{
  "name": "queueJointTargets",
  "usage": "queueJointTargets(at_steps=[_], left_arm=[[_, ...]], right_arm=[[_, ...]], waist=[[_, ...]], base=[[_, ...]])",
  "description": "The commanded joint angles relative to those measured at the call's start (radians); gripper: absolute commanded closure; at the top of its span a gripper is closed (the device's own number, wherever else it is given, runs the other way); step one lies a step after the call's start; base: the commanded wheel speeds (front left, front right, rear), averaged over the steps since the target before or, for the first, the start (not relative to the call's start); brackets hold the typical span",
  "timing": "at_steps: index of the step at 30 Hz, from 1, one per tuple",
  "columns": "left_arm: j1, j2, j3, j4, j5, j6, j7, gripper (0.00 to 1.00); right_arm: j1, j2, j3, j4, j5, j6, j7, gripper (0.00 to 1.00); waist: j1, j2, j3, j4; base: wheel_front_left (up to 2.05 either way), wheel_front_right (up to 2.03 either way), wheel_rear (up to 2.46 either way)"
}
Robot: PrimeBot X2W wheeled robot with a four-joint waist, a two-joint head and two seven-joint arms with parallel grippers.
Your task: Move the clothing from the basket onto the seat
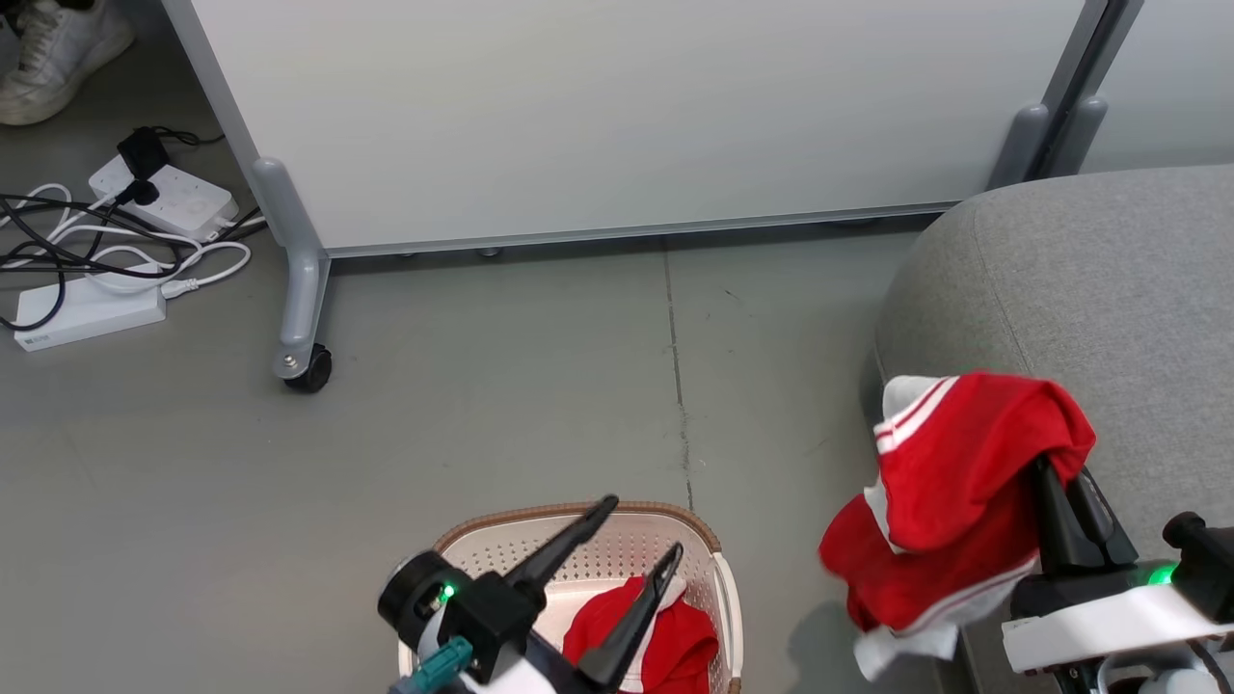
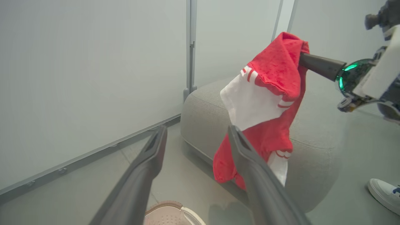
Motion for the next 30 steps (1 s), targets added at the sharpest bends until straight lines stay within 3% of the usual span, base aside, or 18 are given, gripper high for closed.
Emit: queueJointTargets(at_steps=[1,8,30], left_arm=[[0.014,0.005,-0.004,-0.001,-0.009,-0.001,-0.001,0.00],[0.035,0.022,-0.046,0.000,-0.012,-0.001,-0.001,0.00],[0.044,0.002,-0.058,0.004,-0.016,-0.001,-0.001,0.00]], right_arm=[[0.004,-0.001,-0.006,0.012,0.002,0.000,-0.006,1.00],[-0.001,0.004,-0.005,0.048,0.011,0.000,-0.006,1.00],[-0.015,-0.004,-0.007,0.055,0.033,0.000,-0.006,1.00]], waist=[[0.0000,0.0000,0.000,0.000],[0.0000,0.0000,0.001,-0.001],[0.0000,0.0000,-0.003,-0.013]], base=[[0.00,0.00,0.00],[0.00,0.00,0.00],[0.00,0.00,0.00]])
